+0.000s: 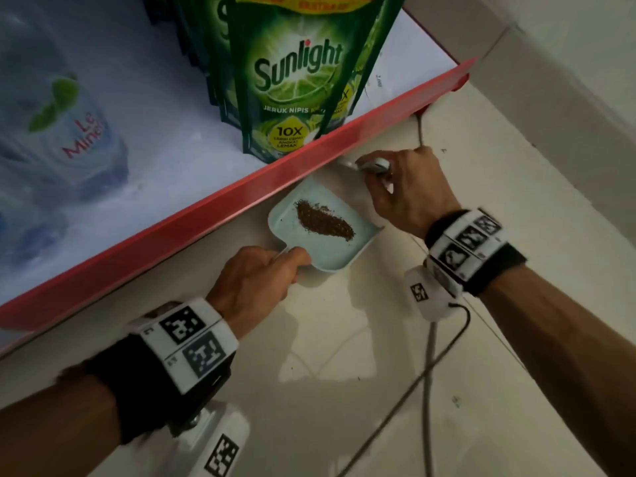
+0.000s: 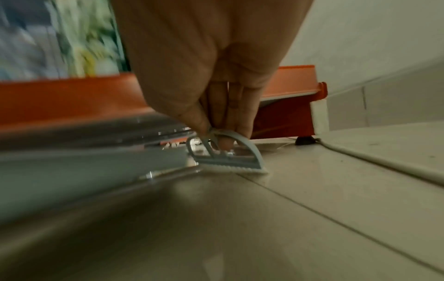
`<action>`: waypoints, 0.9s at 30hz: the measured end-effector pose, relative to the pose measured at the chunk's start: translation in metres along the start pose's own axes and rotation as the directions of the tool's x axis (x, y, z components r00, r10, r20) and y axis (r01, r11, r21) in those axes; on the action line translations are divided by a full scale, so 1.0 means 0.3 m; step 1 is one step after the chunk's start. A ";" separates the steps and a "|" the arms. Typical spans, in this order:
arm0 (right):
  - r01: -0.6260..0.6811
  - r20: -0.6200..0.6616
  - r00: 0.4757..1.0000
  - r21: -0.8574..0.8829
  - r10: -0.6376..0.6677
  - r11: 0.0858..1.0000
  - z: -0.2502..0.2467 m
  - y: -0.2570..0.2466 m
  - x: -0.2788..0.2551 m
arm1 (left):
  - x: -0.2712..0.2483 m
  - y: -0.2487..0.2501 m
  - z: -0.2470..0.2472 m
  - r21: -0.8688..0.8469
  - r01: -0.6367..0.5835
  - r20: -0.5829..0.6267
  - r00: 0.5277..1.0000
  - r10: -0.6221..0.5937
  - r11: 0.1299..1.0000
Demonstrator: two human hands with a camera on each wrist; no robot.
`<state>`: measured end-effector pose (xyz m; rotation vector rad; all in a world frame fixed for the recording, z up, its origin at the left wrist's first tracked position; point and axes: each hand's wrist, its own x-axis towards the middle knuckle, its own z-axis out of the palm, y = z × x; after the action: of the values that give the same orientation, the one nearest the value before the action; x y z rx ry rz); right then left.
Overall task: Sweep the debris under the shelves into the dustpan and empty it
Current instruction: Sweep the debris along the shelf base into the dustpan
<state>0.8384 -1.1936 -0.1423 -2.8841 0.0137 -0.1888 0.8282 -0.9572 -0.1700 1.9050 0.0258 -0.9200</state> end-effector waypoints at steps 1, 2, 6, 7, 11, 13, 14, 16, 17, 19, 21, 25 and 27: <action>-0.005 -0.043 0.999 0.025 0.006 1.000 -0.012 -0.003 -0.009 | -0.004 -0.007 0.001 -0.001 -0.002 0.004 1.000 0.002 1.000; -0.037 -0.102 0.994 0.033 0.040 0.999 -0.023 0.013 0.001 | -0.008 -0.012 0.001 -0.003 0.001 0.004 1.000 -0.001 1.000; -0.274 -0.143 0.956 -0.116 0.257 0.955 -0.050 0.146 0.088 | -0.027 -0.017 -0.012 0.003 -0.001 -0.015 1.000 0.001 1.000; -0.312 -0.078 0.950 -0.141 0.303 0.940 -0.043 0.168 0.093 | -0.032 -0.015 -0.016 0.009 -0.009 -0.016 1.000 0.009 1.000; -0.301 0.021 0.951 -0.183 0.310 0.936 0.008 0.127 0.022 | -0.047 -0.012 -0.035 0.012 -0.036 -0.015 0.999 0.037 0.999; -0.215 -0.038 0.976 -0.041 0.214 0.976 0.009 0.050 -0.031 | -0.057 -0.017 -0.041 0.012 -0.047 -0.007 0.999 0.047 0.999; -0.160 -0.060 0.985 0.055 0.163 0.986 0.001 0.009 -0.056 | -0.062 -0.020 -0.044 0.019 -0.049 -0.005 0.999 0.049 0.999; -0.093 -0.119 0.987 0.142 0.111 0.985 -0.024 -0.030 -0.080 | -0.070 -0.028 -0.046 0.031 -0.045 -0.002 0.999 0.046 0.998; -0.095 -0.156 0.981 0.111 0.111 0.989 -0.032 -0.016 -0.067 | -0.071 -0.032 -0.048 0.032 -0.043 -0.003 0.999 0.043 0.999; -0.211 -0.159 0.967 -0.065 0.199 0.975 -0.044 0.053 -0.015 | -0.073 -0.032 -0.046 0.028 -0.037 -0.008 0.999 0.037 0.999; -0.354 -0.074 0.935 -0.219 0.346 0.909 -0.045 0.113 0.009 | -0.075 -0.029 -0.046 0.026 -0.034 -0.016 0.999 0.035 0.999; -0.182 0.052 0.980 -0.145 0.191 0.973 -0.005 0.036 -0.067 | -0.074 -0.029 -0.054 0.027 -0.033 -0.015 0.999 0.034 0.999; -0.039 0.049 0.998 0.040 0.037 0.998 -0.029 -0.024 -0.108 | -0.068 -0.032 -0.057 0.019 -0.022 -0.017 1.000 0.022 1.000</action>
<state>0.8050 -1.1878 -0.1363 -2.8440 0.0547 -0.1112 0.8199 -0.9316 -0.1611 1.9270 0.0064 -0.8918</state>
